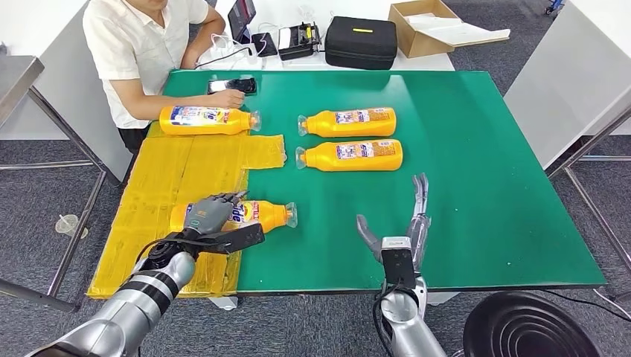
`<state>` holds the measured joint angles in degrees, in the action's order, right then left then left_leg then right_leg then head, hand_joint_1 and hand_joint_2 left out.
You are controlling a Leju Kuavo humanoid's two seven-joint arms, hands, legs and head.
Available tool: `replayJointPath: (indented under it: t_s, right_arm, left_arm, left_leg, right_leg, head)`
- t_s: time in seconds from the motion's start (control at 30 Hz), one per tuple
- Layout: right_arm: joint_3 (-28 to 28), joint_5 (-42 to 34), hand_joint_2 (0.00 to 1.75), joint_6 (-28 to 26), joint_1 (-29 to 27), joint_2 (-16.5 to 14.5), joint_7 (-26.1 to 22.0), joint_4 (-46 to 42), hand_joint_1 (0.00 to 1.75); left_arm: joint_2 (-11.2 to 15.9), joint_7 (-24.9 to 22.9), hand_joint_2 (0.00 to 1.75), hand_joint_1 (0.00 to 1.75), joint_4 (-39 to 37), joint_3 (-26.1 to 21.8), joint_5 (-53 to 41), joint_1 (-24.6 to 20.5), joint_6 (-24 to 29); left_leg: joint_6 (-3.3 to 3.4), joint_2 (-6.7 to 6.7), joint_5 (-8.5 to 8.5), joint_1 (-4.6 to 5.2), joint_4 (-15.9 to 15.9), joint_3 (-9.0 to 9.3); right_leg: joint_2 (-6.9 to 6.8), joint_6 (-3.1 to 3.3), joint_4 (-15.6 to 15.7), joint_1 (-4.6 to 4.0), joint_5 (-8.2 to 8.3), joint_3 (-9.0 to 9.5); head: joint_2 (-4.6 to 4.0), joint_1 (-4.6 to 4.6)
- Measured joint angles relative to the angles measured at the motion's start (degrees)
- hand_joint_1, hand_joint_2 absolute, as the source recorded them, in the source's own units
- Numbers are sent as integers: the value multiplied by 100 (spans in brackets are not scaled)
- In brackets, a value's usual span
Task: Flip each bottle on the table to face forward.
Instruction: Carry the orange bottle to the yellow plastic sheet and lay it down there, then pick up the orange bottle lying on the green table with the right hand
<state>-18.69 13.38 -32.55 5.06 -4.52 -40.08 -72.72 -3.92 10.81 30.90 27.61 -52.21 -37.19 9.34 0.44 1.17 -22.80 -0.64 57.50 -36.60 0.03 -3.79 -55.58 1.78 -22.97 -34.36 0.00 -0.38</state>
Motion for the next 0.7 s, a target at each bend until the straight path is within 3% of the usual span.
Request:
replayJointPath:
  t_s: [0.17,0.37,0.7]
  right_arm:
    - [2,-27,175,14,-4,2,0,11,0]
    - [2,-36,175,74,0,3,0,27,0]
    - [2,-57,175,70,2,11,1,41,0]
  left_arm:
    - [-82,-144,175,0,-183,0,39,-215,-486]
    - [-134,24,175,0,-251,-1,266,-341,-914]
    - [-177,344,175,0,-253,-78,602,-366,-1083]
  left_leg:
    - [0,1,0,0,0,2]
    - [0,1,1,0,0,3]
    - [0,1,0,0,0,3]
  right_leg:
    - [-1,0,0,0,0,4]
    - [-1,0,0,0,0,6]
    - [0,0,0,0,0,5]
  head:
    - [0,1]
    - [0,1]
    - [0,1]
